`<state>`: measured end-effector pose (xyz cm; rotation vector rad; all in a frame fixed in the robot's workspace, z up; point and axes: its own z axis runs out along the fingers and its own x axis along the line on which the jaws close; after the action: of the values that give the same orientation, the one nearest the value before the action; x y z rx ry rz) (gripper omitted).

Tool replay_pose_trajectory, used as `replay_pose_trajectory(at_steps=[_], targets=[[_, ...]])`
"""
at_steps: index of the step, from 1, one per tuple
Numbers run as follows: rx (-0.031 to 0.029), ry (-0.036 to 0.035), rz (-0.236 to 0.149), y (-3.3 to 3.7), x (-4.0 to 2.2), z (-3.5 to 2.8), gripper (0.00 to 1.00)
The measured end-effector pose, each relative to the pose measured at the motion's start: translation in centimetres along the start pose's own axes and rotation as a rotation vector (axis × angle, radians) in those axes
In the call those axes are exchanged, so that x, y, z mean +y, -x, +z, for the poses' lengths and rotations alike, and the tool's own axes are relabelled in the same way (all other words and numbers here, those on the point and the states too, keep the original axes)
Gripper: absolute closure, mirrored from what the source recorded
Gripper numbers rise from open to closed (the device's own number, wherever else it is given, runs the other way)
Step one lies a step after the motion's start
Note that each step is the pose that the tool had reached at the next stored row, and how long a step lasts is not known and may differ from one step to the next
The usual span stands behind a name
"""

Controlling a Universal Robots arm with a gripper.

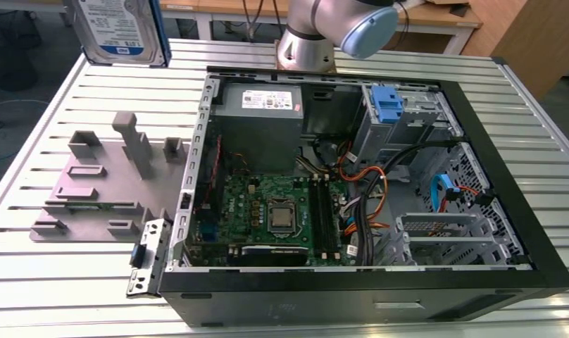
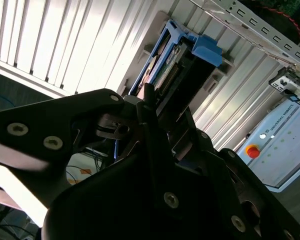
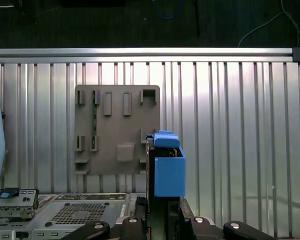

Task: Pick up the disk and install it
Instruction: 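Pick up the disk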

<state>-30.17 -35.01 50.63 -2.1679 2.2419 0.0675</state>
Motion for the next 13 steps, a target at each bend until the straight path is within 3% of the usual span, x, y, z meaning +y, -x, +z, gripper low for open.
replay_pose_trajectory(at_steps=[13], targets=[[0.0, 0.0, 0.0, 0.09, -2.61, -0.04, 0.65]])
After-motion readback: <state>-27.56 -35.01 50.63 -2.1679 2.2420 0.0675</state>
